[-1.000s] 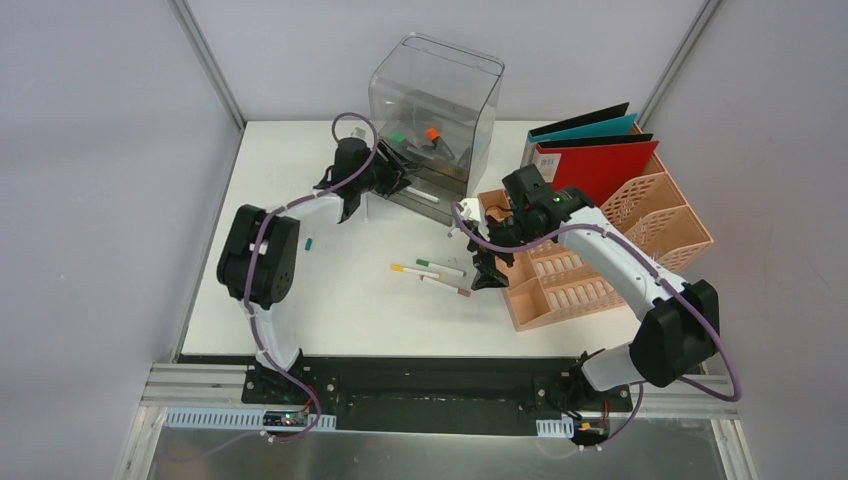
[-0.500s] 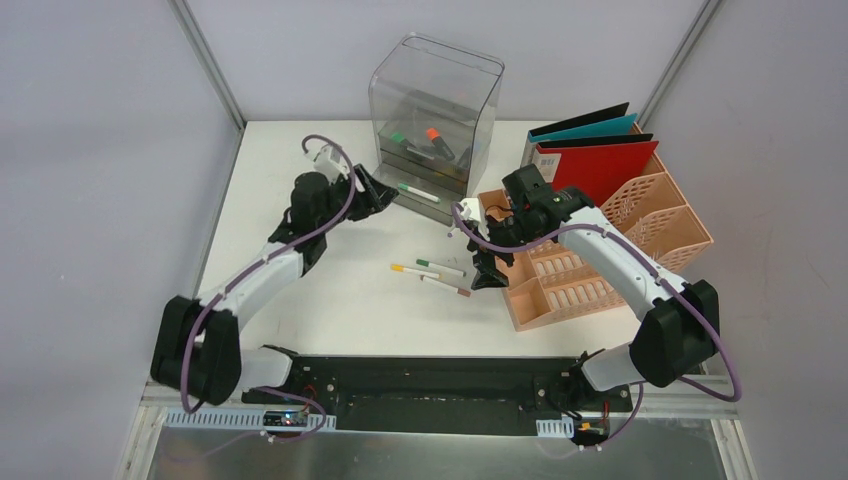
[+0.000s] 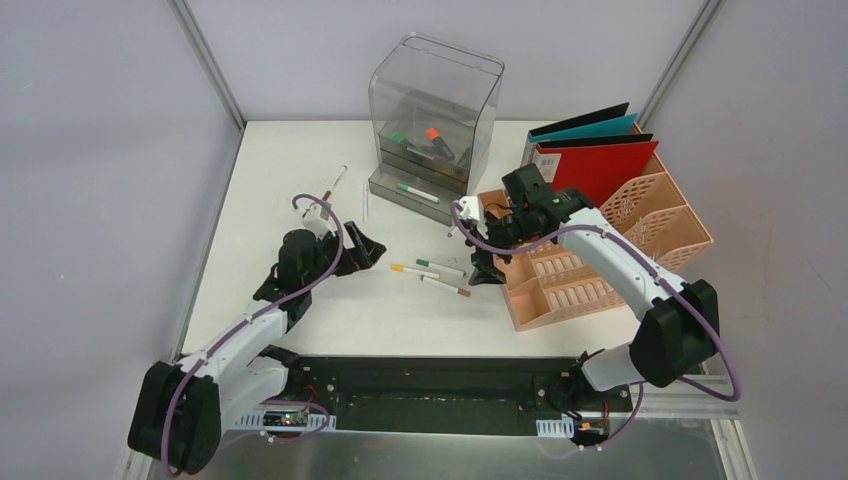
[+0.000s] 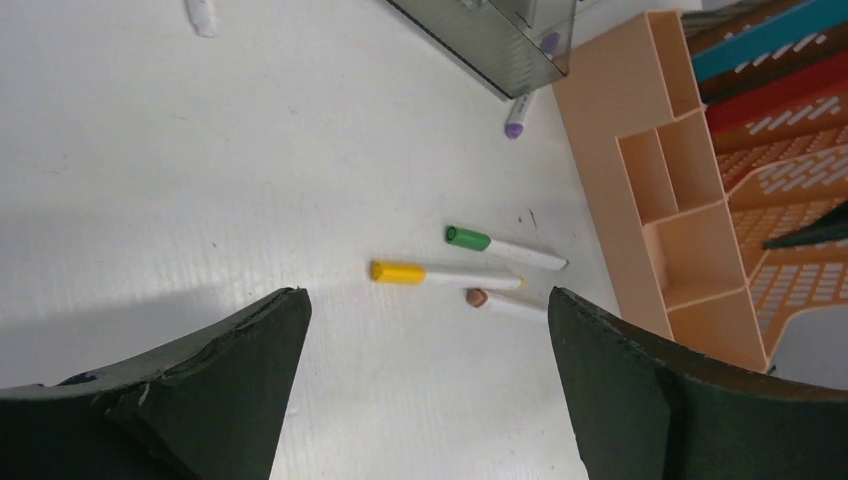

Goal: Organize the desk
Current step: Pick up the stationery from the center of the board.

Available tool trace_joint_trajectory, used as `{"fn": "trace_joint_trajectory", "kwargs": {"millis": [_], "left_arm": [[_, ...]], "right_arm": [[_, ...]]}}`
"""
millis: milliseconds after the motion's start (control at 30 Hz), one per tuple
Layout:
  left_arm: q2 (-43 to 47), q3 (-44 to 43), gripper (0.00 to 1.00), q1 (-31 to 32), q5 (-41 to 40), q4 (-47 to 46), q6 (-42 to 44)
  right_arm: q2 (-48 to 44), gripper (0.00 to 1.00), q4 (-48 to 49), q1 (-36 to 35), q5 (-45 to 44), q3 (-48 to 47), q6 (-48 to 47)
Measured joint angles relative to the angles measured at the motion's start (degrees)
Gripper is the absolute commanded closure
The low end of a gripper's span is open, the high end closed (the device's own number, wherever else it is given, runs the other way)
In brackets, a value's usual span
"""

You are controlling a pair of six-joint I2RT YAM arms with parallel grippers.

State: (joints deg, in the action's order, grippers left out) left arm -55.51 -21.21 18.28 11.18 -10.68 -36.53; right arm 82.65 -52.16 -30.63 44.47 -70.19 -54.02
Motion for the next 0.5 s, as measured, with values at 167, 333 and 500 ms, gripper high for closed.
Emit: {"fn": "trace_joint_trajectory", "kwargs": {"millis": [167, 333, 500], "left_arm": [[7.3, 3.2, 0.09, 0.0, 3.9, 1.1, -0.4], [16.7, 6.8, 0.09, 0.0, 5.6, 4.3, -0.7], [22.4, 8.3, 0.09, 0.0, 5.9, 7.5, -0.6]], "right_arm": [[0.0, 0.01, 1.9, 0.0, -0.3, 3.7, -5.6], [-0.4, 0.01, 1.2, 0.0, -1.4, 11.2, -21.4], [1.8, 0.01, -3.7, 0.0, -5.7, 6.4, -33.2]]}}
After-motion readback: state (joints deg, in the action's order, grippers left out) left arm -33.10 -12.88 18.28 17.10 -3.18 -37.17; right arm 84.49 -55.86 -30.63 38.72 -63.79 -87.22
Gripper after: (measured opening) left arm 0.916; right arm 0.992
